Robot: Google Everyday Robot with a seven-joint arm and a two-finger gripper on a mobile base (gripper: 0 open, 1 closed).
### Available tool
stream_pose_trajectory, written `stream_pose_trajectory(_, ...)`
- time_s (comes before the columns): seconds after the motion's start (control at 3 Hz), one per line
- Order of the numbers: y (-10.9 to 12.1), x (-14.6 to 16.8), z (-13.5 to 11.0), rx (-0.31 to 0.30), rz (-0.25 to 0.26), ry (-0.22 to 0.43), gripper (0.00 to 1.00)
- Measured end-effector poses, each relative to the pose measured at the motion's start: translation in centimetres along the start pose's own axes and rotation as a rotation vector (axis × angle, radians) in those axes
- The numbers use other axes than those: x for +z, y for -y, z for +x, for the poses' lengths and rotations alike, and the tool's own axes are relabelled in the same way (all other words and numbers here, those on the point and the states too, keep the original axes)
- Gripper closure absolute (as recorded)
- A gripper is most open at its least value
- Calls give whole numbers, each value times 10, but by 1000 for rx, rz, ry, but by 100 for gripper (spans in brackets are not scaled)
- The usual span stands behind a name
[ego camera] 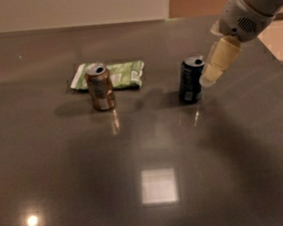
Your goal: Pick pepsi can
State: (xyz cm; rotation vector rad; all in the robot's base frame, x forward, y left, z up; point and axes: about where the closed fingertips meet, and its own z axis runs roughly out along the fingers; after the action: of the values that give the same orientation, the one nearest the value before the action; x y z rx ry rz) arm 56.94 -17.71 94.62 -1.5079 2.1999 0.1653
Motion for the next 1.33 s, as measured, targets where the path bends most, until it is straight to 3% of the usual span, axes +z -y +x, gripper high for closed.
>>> stream_pose_trajectory(1.0,8,44,-2,7,-37,-29,0)
stream_pose_trajectory(1.33,8,49,-2,8,-38,-38,17)
